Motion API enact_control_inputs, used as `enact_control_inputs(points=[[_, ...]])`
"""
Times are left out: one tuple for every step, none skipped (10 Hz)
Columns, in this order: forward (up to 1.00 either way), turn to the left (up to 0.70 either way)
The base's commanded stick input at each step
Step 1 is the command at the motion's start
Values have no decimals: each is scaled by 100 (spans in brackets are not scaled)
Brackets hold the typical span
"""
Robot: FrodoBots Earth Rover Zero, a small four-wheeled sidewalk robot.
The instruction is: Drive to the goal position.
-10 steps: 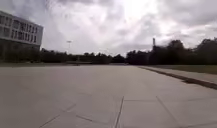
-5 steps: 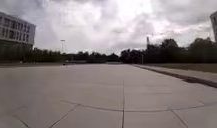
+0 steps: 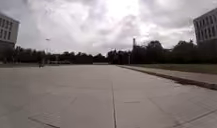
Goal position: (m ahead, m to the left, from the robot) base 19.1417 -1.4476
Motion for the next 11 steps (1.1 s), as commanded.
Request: enact_control_inputs(points=[[100,0],[100,0],[100,0],[100,0],[100,0],[100,0],[100,0],[100,0],[100,0],[100,0],[100,0]])
